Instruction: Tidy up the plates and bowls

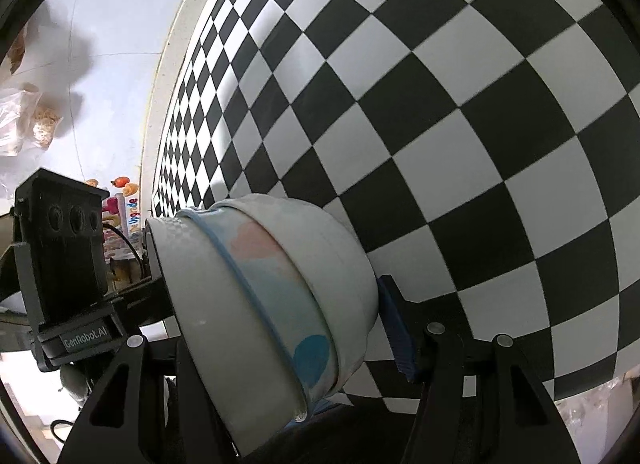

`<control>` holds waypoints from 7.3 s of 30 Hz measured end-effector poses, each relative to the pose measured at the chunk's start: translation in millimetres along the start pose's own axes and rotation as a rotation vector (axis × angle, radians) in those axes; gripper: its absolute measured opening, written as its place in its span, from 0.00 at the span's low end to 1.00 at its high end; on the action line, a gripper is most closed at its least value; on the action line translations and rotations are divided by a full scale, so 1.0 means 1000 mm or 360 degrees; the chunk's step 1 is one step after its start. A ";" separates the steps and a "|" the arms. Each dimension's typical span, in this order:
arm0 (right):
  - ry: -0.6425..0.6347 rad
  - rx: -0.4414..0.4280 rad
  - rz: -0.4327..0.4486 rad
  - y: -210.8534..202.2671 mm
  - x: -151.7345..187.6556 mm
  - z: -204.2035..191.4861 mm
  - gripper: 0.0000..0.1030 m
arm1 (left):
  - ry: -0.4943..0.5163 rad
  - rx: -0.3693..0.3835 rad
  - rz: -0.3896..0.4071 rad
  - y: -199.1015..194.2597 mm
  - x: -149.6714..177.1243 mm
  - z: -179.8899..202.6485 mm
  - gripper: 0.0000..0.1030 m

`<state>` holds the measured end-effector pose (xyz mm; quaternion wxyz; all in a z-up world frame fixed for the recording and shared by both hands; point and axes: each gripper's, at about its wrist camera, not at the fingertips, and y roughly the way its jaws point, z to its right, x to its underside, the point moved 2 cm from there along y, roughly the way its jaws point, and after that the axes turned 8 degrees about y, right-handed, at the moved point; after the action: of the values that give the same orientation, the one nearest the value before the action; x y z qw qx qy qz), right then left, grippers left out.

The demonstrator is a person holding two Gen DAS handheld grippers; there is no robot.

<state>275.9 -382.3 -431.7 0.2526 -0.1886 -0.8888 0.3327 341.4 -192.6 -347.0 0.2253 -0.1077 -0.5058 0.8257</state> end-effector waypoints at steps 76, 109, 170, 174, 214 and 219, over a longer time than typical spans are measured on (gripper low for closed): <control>-0.0565 0.0241 -0.0418 0.142 0.032 -0.190 0.57 | -0.0563 -0.0097 0.0207 -0.084 0.083 -0.155 0.41; -0.1042 0.0772 0.0720 -0.047 0.191 -0.239 0.87 | -0.0214 -0.0935 0.0943 -0.214 0.190 -0.047 0.96; -0.1272 0.0584 0.1356 -0.257 0.512 -0.189 0.91 | -0.0158 -0.1162 0.1498 -0.289 0.473 0.145 0.97; -0.1252 0.0579 0.1373 -0.259 0.510 -0.189 0.91 | -0.0148 -0.1163 0.1491 -0.289 0.471 0.144 0.97; -0.1226 0.0637 0.1378 -0.252 0.511 -0.181 0.91 | -0.0120 -0.1152 0.1474 -0.285 0.475 0.142 0.97; -0.1222 0.0639 0.1384 -0.253 0.510 -0.179 0.91 | -0.0122 -0.1154 0.1477 -0.284 0.475 0.143 0.97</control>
<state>-71.7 -215.8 23.4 -0.2138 -0.3493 -0.6779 0.6105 -57.0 33.5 -5.6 -0.2292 -0.3580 -0.6635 0.6157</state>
